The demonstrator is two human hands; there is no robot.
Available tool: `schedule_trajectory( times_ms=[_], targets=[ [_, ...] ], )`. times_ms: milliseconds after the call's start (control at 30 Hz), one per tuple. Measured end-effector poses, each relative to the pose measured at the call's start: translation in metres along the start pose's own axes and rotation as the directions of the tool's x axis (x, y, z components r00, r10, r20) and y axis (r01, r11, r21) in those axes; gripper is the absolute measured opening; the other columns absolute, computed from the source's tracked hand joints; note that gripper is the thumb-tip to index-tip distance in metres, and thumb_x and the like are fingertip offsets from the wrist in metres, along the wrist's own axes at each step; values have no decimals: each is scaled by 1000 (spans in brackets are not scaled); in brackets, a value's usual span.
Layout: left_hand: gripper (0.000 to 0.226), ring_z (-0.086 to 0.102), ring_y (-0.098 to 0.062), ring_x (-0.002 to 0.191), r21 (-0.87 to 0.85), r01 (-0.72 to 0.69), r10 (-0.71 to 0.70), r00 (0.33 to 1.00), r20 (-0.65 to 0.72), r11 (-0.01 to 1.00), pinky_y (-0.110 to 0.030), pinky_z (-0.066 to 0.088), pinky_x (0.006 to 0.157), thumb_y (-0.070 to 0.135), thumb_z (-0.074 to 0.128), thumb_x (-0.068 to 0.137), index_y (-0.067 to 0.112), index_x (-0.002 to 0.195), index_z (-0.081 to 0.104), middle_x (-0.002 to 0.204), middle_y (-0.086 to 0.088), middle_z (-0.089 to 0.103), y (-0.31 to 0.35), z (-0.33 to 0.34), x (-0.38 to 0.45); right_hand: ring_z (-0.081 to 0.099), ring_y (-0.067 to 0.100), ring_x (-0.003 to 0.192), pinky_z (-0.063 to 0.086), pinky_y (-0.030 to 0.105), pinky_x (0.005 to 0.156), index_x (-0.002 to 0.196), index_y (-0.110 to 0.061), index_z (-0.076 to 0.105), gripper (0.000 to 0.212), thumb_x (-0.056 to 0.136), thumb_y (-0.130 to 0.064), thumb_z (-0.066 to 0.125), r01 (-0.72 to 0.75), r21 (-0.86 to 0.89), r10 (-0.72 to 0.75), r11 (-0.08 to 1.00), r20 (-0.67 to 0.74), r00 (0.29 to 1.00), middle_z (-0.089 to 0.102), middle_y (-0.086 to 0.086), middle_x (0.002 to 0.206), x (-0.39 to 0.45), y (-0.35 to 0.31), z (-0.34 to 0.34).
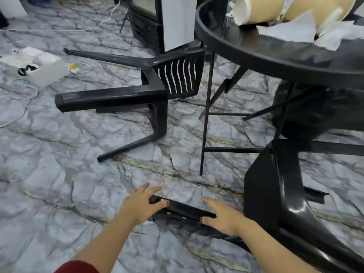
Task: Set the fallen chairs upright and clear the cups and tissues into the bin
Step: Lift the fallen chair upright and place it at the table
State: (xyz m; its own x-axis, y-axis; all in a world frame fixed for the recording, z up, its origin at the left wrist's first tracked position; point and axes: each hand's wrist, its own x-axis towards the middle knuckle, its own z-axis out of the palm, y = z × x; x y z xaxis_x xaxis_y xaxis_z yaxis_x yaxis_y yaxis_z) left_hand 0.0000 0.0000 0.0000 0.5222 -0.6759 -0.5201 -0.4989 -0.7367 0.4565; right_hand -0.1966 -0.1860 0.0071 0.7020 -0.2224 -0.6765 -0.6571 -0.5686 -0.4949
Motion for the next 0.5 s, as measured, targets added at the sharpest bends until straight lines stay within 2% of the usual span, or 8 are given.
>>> schedule_trajectory(
  times_ms=[67,100,167,200,300,367,400,500],
  targets=[
    [99,27,-21,138,-61,-5,4,1000,-22,998,-40,31,109,100,25,37,57,125,38,153,7,20,-15,11,5,20,18,142,23,34,115,148,-31,15,72,88,-52,49,30,-7,-30,1000,-2,1000,19,-4,157,10,5,9],
    [82,30,-21,136,-117,-17,13,999,-31,993,-38,32,108,96,36,43,61,117,41,149,5,26,-21,17,8,24,17,141,25,34,113,147,-32,17,69,89,-52,48,42,-16,-42,999,4,999,23,-5,155,14,8,14],
    [34,43,-19,124,-247,-45,26,997,-77,968,-29,38,99,71,61,64,68,95,48,133,7,42,-32,25,14,35,16,134,34,34,108,145,-36,21,62,90,-52,45,77,-18,-77,997,-13,997,33,-6,150,20,13,22],
    [26,49,-16,115,-282,-68,37,993,-115,957,-23,40,91,56,68,71,69,88,51,120,10,47,-34,27,16,38,14,130,37,34,105,143,-39,23,58,90,-53,43,93,-24,-94,995,-33,995,37,-8,147,21,13,27],
    [33,54,-6,98,-370,-93,27,983,-182,924,-12,39,72,37,74,73,56,93,56,103,14,51,-34,29,19,40,10,128,39,34,102,139,-47,24,61,84,-70,30,126,-65,-132,990,-103,986,42,-16,142,25,19,36],
    [35,55,-3,92,-451,-59,-33,981,-193,891,-12,41,67,33,79,68,41,96,59,102,10,55,-36,30,23,39,9,130,37,33,103,140,-47,24,85,64,-84,13,124,-46,-129,991,-129,983,42,-18,142,26,21,38],
    [34,57,-5,89,-482,-44,-55,980,-190,875,-13,42,65,30,81,66,34,94,62,102,5,59,-39,31,25,39,8,130,37,33,104,140,-47,25,90,59,-85,11,116,-25,-118,993,-131,984,42,-18,142,25,20,38],
    [32,61,-13,83,-529,-32,-67,984,-167,848,-14,45,60,18,85,62,19,87,65,98,-11,63,-41,30,30,40,8,129,36,33,105,140,-45,28,81,68,-80,21,117,42,-110,992,-134,985,43,-17,142,20,12,34]
  ],
)
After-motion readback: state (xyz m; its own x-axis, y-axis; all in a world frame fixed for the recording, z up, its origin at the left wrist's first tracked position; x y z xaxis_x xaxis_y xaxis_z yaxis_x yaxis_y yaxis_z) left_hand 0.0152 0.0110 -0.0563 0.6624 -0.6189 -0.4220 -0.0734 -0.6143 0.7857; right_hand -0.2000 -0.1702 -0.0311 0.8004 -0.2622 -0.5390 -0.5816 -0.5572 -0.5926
